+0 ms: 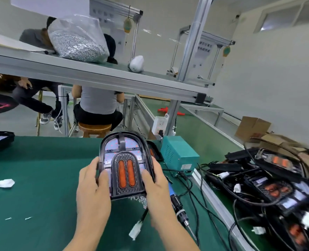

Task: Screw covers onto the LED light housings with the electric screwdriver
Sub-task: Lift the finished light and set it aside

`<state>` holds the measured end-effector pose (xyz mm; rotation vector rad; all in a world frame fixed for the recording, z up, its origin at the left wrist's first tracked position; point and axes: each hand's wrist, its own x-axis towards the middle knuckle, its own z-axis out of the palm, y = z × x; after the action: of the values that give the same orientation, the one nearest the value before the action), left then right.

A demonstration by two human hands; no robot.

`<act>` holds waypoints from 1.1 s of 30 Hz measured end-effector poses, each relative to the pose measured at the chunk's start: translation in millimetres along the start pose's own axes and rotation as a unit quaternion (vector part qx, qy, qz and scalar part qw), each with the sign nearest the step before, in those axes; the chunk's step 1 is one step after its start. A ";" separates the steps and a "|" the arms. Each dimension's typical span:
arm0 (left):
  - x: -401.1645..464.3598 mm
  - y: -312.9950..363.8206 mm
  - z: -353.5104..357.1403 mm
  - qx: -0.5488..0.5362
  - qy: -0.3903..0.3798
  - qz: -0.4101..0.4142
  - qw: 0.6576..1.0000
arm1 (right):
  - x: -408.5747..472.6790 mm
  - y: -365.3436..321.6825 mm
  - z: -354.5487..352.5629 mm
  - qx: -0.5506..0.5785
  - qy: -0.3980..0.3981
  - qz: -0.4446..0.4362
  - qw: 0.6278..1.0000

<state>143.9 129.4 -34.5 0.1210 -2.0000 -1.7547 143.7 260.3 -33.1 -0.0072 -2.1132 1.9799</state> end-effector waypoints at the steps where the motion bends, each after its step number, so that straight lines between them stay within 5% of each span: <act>1: -1.8 9.2 11.0 -0.018 -0.018 0.010 1.000 | -0.9 -5.9 -11.2 0.004 0.021 -0.017 1.000; 11: -44.6 82.3 140.8 -0.163 -0.270 0.043 0.948 | -14.6 -44.1 -152.2 0.014 0.272 -0.098 0.957; 18: -109.2 121.2 221.8 -0.186 -0.482 0.074 0.853 | -62.8 -44.8 -254.9 0.026 0.459 -0.099 0.883; 25: -181.1 134.5 273.6 -0.114 -0.604 0.105 0.782 | -117.7 -24.4 -316.6 0.026 0.603 -0.084 0.793; 33: -220.4 95.3 289.7 -0.032 -0.658 0.139 0.740 | -144.1 17.5 -333.8 0.050 0.643 -0.008 0.764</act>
<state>245.0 491.8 -27.1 -1.8176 -2.4933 -1.8034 341.0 565.1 -59.0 -1.0037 -1.0362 1.2993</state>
